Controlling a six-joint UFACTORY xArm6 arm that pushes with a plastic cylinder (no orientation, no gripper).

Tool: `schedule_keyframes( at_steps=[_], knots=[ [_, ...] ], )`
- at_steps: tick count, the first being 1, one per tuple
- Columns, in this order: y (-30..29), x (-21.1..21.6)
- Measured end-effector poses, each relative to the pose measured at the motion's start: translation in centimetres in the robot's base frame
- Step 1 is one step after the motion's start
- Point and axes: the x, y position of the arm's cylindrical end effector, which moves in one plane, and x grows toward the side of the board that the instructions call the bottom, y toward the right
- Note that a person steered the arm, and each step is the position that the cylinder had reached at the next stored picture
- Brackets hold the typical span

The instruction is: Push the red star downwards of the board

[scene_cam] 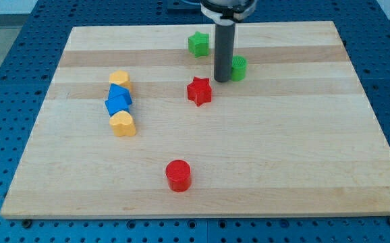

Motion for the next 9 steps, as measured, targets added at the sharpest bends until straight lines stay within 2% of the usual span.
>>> schedule_keyframes(
  at_steps=[1, 2, 3, 4, 5, 6, 7, 9],
  knots=[
    [-1.5, -0.4],
    [-1.6, 2.0],
    [-0.7, 6.2],
    [-0.6, 7.1],
    [-1.3, 3.1],
    [-4.2, 1.8],
    [-6.2, 4.8],
    [-1.8, 14.5]
  ],
)
